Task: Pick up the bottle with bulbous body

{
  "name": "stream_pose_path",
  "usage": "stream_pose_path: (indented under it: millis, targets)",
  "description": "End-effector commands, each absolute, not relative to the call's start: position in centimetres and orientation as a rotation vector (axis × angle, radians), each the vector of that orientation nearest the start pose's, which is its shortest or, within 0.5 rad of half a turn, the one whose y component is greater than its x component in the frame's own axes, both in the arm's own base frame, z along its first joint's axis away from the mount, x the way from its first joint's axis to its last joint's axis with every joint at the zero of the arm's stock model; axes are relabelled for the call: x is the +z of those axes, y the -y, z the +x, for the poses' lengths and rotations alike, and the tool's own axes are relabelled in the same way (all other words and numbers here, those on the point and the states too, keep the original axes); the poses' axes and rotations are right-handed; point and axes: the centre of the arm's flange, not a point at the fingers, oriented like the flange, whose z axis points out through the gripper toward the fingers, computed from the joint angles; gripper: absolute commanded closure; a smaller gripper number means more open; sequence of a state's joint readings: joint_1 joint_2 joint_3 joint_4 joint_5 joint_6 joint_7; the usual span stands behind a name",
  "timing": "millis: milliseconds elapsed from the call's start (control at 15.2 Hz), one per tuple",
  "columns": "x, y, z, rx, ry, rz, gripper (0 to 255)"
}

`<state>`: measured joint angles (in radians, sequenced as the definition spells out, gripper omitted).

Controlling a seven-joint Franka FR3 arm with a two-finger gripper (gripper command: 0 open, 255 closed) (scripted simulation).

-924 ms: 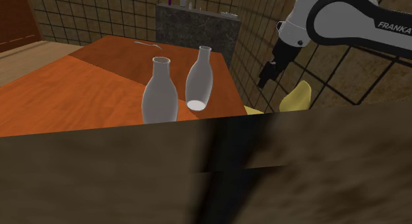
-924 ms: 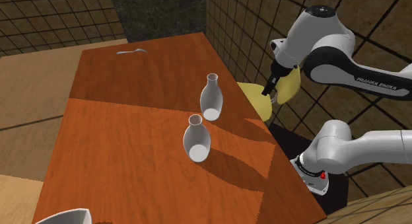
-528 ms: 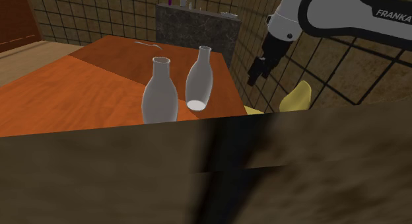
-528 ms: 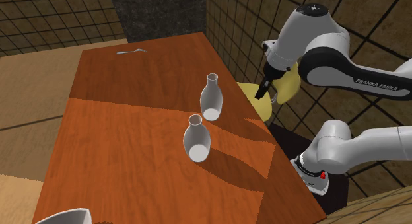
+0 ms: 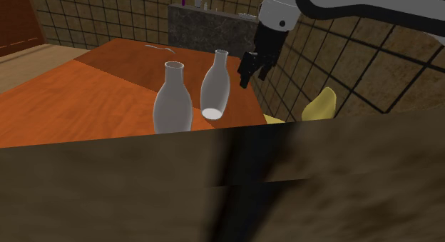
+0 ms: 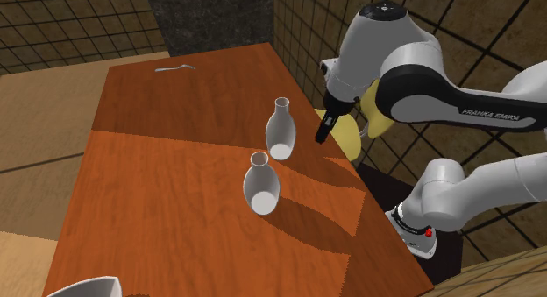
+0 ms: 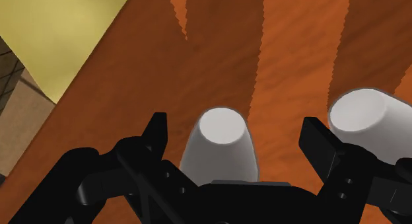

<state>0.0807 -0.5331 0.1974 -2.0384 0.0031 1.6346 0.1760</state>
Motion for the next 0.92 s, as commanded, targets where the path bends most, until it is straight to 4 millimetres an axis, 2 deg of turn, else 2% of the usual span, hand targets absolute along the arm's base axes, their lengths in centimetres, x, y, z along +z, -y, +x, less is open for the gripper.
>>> stream_pose_path:
  millis: [0,858]
  targets:
    - [66.2,-15.0,38.1,-0.212,0.133,-3.191,0]
    - [70.3,-30.1,43.8,-0.150,0.164,-3.142,0]
